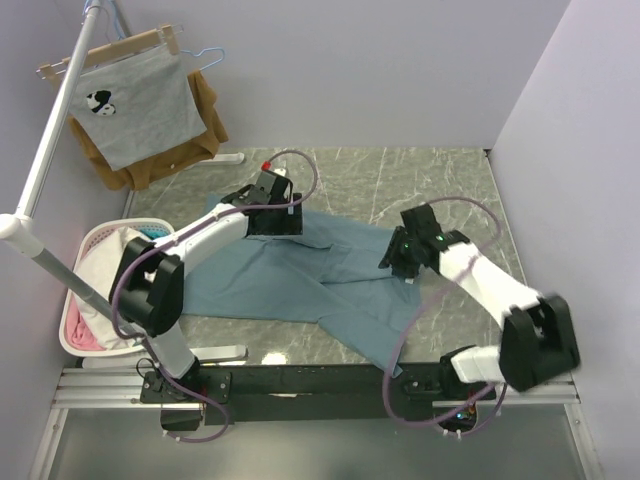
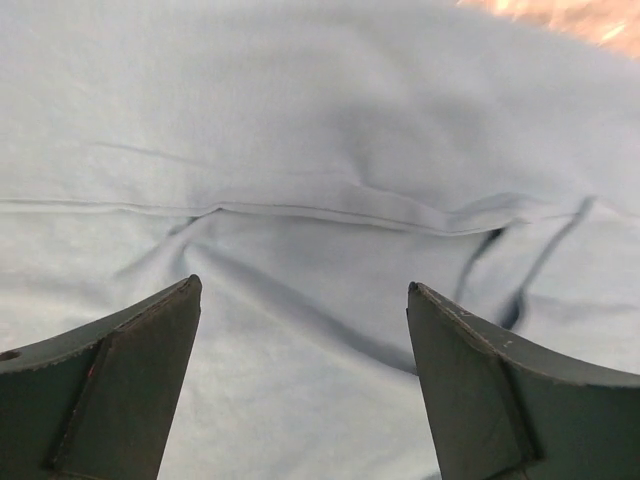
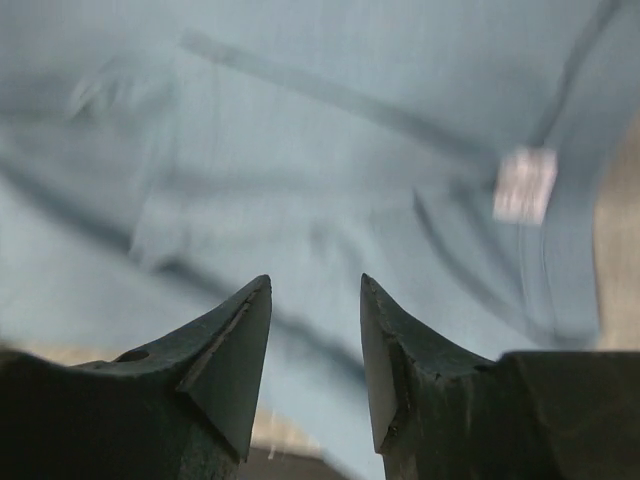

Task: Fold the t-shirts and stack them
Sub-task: Fold the flattened tshirt in 1/3 of the way

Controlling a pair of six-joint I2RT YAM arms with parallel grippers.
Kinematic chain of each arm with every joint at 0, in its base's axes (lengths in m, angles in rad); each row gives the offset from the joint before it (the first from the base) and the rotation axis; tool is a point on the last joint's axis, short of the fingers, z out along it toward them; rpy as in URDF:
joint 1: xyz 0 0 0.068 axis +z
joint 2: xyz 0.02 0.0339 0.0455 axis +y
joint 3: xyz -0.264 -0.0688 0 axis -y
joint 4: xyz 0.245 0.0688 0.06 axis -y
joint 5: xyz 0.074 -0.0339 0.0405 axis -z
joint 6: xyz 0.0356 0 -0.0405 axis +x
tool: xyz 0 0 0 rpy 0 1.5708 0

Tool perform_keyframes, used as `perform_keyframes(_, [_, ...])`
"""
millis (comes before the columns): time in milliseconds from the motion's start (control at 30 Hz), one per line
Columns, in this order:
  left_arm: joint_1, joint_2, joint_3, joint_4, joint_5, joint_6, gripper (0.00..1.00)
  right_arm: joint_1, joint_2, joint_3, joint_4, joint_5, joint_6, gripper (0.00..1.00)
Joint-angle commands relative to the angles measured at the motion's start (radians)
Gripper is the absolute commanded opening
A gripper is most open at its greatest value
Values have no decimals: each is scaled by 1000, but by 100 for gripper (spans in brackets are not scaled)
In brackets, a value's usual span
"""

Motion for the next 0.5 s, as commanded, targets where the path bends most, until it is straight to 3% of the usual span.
perform_keyframes(0, [-6, -47, 22, 1, -23, 13, 90, -14, 201, 137, 167, 56, -88, 48])
perform_keyframes(233, [-3, 68, 65, -18, -37, 21, 89, -41, 398, 252, 122, 108, -80, 43])
perform_keyframes(400, [3, 146, 115, -28, -36, 21, 89, -84, 507, 335, 28, 119, -77, 30])
perform_keyframes(467, [9, 171, 127, -31, -38, 25, 89, -87, 533, 363, -10, 135, -82, 29])
